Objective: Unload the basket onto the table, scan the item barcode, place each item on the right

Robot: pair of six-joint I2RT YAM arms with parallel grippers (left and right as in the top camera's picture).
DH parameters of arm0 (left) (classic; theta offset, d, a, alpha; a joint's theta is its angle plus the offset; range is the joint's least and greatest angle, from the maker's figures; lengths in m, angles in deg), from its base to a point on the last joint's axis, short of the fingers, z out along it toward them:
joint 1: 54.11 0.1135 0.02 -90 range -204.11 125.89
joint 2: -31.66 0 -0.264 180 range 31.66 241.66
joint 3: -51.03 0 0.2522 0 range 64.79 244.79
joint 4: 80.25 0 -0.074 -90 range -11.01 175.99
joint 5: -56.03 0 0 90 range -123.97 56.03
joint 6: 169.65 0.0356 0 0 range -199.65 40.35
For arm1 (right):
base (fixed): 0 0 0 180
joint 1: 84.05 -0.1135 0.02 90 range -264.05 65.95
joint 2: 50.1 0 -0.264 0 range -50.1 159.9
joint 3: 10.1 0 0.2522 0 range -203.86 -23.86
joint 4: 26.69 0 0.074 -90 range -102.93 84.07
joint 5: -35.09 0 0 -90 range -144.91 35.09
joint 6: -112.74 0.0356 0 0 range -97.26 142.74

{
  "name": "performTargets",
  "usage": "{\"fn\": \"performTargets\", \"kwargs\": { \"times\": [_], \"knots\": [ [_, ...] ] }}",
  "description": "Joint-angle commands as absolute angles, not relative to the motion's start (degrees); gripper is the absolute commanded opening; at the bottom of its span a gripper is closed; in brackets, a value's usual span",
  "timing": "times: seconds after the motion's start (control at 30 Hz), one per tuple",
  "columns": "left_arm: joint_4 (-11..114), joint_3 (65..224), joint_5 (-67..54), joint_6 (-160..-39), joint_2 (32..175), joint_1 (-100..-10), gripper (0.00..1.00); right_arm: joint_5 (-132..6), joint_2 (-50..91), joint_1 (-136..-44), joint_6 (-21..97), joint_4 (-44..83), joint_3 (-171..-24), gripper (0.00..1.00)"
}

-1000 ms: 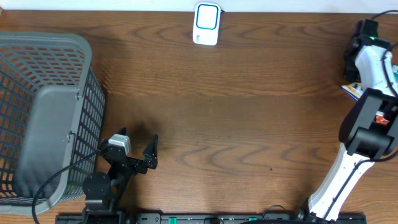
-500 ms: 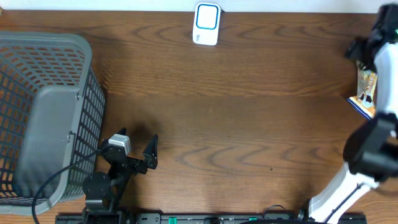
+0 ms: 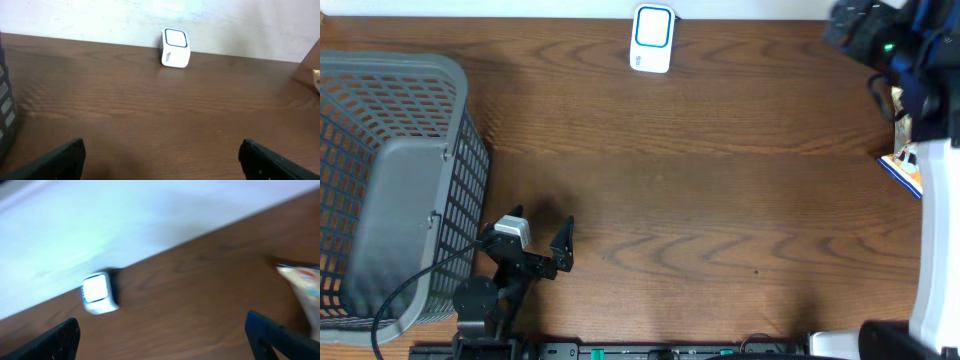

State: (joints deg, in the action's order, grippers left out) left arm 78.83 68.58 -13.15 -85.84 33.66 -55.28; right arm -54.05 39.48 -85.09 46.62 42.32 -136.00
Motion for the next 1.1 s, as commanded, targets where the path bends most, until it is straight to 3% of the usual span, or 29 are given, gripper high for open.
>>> {"fn": "performTargets", "kwargs": {
  "times": [0.0,0.67,1.07],
  "knots": [
    [77.5,67.5,-13.0,-86.1,33.5,-55.1,0.98,-50.9,36.1,-90.4,47.5,42.2,-136.3,0.99],
    [77.5,67.5,-13.0,-86.1,33.5,-55.1,0.98,-49.2,29.1,-108.6,48.5,45.5,-136.3,0.99],
    [77.5,67.5,-13.0,-86.1,33.5,-55.1,0.98,-36.0,15.1,-110.0,51.7,61.8,-132.2,0.99]
  ]
}}
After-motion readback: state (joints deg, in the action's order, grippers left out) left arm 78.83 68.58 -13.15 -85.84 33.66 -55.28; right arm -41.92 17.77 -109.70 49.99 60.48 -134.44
